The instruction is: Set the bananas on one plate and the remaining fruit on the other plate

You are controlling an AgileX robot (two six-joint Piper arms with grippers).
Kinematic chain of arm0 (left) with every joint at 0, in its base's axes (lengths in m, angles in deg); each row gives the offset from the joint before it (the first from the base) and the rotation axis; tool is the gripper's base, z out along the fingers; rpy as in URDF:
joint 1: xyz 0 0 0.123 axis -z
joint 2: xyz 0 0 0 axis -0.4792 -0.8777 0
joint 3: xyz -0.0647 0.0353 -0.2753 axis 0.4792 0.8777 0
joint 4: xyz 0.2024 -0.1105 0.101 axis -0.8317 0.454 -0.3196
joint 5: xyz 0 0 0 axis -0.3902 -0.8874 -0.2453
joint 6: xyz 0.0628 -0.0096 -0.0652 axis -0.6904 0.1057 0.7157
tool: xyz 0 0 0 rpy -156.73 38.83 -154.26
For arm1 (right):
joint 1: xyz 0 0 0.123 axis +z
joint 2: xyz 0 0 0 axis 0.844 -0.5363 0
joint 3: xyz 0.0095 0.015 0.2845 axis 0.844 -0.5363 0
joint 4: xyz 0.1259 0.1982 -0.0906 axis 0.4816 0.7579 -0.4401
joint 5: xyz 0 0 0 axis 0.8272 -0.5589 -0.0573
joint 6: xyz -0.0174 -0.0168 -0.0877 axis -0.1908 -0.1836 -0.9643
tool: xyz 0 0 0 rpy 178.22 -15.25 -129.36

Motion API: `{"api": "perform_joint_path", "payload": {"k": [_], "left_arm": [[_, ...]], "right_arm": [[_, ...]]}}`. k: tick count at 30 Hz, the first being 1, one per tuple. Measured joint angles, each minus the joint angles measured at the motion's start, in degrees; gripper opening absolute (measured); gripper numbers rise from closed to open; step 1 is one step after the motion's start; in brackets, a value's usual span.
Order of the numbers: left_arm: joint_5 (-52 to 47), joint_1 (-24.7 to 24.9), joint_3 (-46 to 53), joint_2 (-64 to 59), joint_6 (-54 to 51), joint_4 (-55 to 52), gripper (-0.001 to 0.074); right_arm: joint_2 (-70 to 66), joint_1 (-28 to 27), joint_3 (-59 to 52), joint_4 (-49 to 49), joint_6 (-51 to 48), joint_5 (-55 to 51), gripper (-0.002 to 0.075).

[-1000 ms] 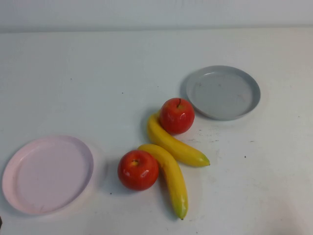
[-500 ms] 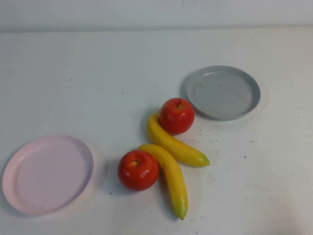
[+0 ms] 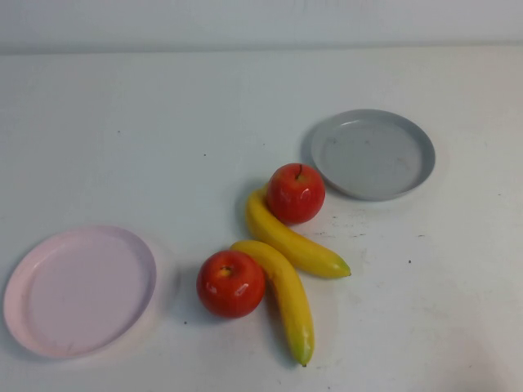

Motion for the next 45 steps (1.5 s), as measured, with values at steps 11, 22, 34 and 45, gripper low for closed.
{"api": "perform_joint_path", "payload": {"k": [11, 22, 34, 45], "left_arm": [[-29.44, 0.0, -19.93, -17.2, -14.12, 8.58, -0.0002], [-43.4, 0.0, -32.98, -42.05, -52.24, 24.05, -0.0002], [-34.64, 13.24, -39.81, -63.29, -67.45, 34.77, -0.0002], [-32.81, 29.17, -51.23, -80.25, -67.99, 29.02, 0.0024]], "right_arm": [[0.0, 0.0, 0.0, 0.0, 0.0, 0.0, -0.0015], [0.0, 0.0, 0.0, 0.0, 0.0, 0.0, -0.0015], [0.0, 0.0, 0.0, 0.0, 0.0, 0.0, -0.0015], [0.0, 0.0, 0.0, 0.0, 0.0, 0.0, -0.0015]]}}
